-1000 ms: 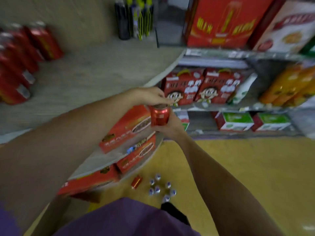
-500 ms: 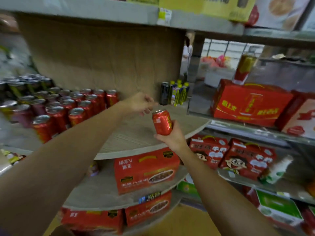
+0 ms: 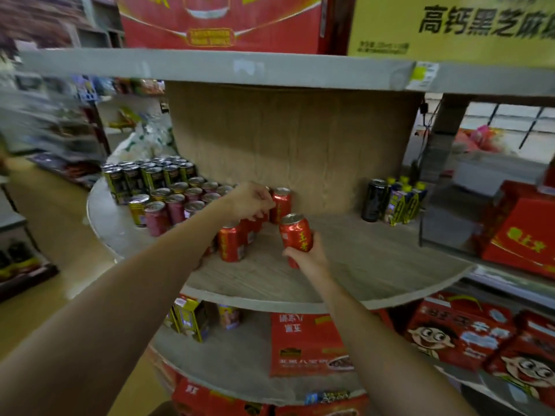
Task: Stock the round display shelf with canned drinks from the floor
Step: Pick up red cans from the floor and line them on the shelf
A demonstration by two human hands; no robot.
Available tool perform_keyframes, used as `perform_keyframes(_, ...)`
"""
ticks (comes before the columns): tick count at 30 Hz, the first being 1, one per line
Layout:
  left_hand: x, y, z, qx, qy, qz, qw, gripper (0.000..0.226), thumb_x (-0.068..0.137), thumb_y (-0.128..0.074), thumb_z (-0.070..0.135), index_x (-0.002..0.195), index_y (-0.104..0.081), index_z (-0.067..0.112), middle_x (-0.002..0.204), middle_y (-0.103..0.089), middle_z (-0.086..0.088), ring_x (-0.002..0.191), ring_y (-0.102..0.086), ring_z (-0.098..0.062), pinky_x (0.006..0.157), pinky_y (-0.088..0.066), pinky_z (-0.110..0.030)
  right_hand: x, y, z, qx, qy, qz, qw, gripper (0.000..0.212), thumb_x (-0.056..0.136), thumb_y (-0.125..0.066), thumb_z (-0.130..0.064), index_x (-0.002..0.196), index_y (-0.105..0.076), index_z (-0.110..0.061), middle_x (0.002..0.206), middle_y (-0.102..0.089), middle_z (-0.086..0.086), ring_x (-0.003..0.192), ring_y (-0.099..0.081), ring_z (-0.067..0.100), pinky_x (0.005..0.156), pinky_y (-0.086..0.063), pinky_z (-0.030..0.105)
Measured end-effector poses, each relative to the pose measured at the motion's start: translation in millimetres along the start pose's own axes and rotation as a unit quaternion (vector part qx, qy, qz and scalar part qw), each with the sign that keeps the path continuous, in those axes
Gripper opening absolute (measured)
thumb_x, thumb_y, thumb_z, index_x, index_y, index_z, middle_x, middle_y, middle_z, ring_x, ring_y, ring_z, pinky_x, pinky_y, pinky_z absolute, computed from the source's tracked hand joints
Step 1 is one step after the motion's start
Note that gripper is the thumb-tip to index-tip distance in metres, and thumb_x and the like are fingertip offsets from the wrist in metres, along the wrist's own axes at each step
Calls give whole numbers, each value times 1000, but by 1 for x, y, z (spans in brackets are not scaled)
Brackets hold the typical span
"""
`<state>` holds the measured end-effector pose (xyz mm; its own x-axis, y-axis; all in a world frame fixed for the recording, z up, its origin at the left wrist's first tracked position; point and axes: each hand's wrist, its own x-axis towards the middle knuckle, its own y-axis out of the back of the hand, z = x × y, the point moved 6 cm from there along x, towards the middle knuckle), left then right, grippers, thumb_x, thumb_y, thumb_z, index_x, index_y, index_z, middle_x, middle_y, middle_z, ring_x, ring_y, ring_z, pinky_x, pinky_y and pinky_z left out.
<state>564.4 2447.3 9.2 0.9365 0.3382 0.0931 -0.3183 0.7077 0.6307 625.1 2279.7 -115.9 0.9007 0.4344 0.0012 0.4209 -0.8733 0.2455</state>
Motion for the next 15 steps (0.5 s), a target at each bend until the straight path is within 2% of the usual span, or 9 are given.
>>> perform_keyframes(2,14,16,-8,0,-5,7,1000,14,92,-65,16,99,-66,4,85,-67,-13,72,-63,-19,61,-51,-28,15,-18,-2,13,-11,20,1000,65,66,-86,-22,113,-43,-36,103,-57,-11,93,-56,9,75,-41,24)
perform_keyframes(4,28,28,-14,23,-29,4,999,15,90,-68,16,98,-68,3,87,-69,-13,75,-65,-21,64,-54,-31,30,-33,-4,-3,-7,39,999,74,60,-91,-26,119,-47,-32,106,-57,-11,99,-56,11,89,-42,29)
perform_keyframes(7,55,41,-26,39,-56,9,998,6,86,-70,14,89,-71,8,92,-71,-12,91,-69,-29,79,-56,-40,53,-53,-7,-51,-9,55,997,79,57,-93,-29,124,-51,-24,112,-62,-6,108,-59,15,90,-41,27)
perform_keyframes(10,81,44,-36,67,-78,13,995,7,86,-68,17,87,-71,11,91,-71,-9,88,-69,-26,81,-57,-40,73,-67,-6,-121,-30,101,987,83,54,-89,-46,126,-51,-28,122,-62,-2,121,-50,23,99,-40,34)
perform_keyframes(12,97,41,-44,94,-91,0,991,10,88,-66,21,91,-71,13,92,-71,-7,86,-67,-20,80,-56,-35,87,-74,-3,-145,-45,120,981,85,50,-85,-56,124,-50,-33,121,-62,-4,122,-50,24,101,-42,40)
perform_keyframes(15,119,36,-55,127,-111,-36,985,11,90,-64,22,94,-70,13,85,-66,4,76,-60,-8,63,-47,-12,102,-80,-4,-125,-62,136,981,83,54,-85,-55,126,-49,-33,119,-65,-5,112,-60,23,89,-46,34)
